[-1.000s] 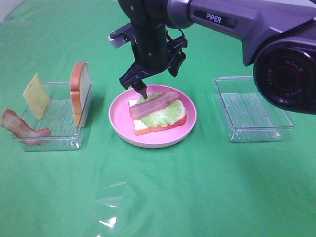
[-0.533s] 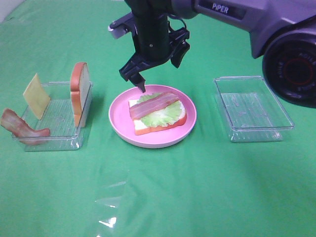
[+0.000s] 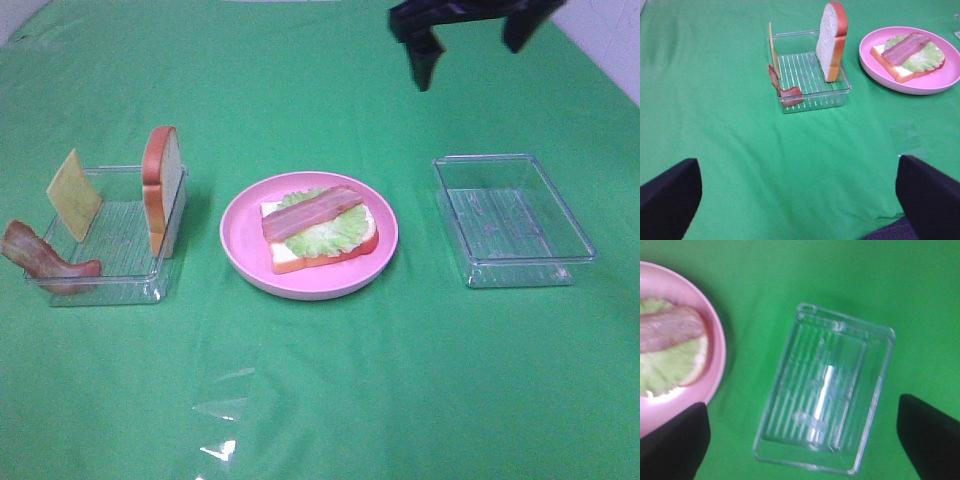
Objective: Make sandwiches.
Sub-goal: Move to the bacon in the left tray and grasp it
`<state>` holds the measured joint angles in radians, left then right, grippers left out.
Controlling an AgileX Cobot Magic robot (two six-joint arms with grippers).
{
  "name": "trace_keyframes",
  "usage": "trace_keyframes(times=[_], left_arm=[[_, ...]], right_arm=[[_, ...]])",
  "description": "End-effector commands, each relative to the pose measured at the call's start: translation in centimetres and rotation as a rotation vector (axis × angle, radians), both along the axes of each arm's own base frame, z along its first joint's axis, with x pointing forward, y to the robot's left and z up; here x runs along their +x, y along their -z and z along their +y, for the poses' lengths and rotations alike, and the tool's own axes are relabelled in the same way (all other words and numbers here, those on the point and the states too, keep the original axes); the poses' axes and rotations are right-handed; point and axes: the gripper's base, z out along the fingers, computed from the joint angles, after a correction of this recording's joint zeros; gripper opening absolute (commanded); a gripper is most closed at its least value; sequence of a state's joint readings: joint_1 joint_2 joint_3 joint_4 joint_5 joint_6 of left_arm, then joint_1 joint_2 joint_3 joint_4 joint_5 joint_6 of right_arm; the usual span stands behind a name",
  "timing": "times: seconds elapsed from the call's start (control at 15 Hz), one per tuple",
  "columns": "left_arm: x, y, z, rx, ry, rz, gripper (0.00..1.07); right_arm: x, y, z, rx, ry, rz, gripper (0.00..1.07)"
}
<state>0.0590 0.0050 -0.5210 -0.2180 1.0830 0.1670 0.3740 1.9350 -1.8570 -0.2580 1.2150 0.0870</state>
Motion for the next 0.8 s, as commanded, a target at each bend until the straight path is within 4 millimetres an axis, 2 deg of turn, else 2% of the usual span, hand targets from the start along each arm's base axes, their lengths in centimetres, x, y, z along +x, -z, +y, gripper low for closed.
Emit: trace_keyframes(times=[0.07,0.13,0.27,0.53,0.67,0.73,0.8], left_arm=[[0.0,0.0,0.0,-0.005,-0.005,0.003,1.00],[0.0,0.0,0.0,-0.005,-0.005,0.003,1.00],[0.0,0.0,0.0,-0.005,-0.005,0.003,1.00],[0.0,0.0,0.0,-0.005,-0.005,0.003,1.00],[0.0,0.0,0.0,-0.005,-0.005,0.003,1.00],[0.0,0.0,0.0,-0.005,-0.005,0.003,1.00],[0.0,0.0,0.0,-0.005,-0.005,0.003,1.00]], right_arm=[[-4.4,-0.2,-6.7,-0.001,0.171,0.171,0.98],[-8.6,-0.2,-10.9,0.036,0.289,0.204,0.98],[-12.2,0.0,-12.4,0.075,0.333,0.181,0.97],[-20.5,0.2,-12.8,0.141,0.330,0.037,0.97],[-23.4,0.4,-12.8,0.175,0.325,-0.011,0.97],[-27.2,0.8,-12.8,0.224,0.318,-0.078,0.97],[-28.9,1.3,-12.8,0.242,0.313,-0.108,0.97]])
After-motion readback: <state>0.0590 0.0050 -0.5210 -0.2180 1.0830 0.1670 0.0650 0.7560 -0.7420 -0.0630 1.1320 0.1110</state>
